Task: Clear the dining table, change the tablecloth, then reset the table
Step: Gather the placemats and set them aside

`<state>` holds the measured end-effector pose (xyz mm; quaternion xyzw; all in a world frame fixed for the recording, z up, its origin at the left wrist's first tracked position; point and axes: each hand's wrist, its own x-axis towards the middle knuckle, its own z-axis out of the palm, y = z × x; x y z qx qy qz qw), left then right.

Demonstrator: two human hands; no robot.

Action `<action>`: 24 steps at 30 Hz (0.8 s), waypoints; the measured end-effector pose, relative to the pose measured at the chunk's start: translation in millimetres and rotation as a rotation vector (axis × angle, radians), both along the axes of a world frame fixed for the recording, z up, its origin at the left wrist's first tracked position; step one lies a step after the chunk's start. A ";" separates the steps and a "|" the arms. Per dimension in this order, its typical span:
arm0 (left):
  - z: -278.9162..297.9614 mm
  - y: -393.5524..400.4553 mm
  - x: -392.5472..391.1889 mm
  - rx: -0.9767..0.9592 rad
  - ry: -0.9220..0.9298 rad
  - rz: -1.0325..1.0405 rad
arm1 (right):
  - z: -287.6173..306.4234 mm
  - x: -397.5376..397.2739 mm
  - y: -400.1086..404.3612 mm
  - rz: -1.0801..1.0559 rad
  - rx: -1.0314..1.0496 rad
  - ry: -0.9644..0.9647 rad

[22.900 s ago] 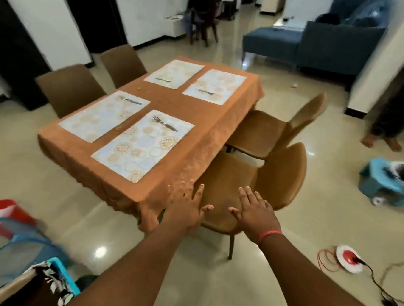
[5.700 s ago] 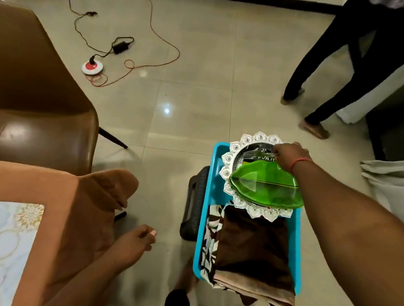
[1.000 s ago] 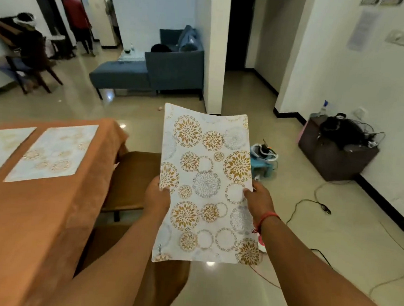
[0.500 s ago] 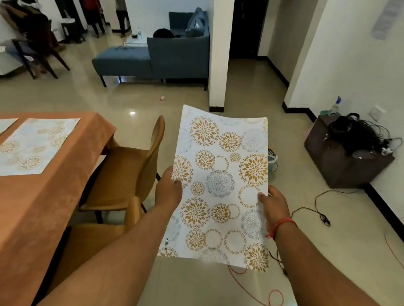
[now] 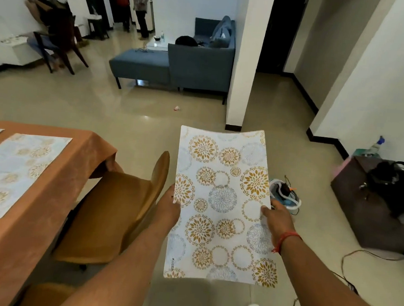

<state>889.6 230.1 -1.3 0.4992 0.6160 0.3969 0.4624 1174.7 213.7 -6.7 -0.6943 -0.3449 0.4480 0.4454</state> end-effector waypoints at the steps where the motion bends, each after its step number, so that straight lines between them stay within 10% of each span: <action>1: -0.1 20.9 -2.3 -0.011 -0.007 0.021 | -0.5 -2.8 23.2 0.011 -0.006 0.008; 24: -11.2 538.1 -27.9 -0.071 -0.019 0.429 | -4.6 -40.5 632.9 0.432 0.032 -0.030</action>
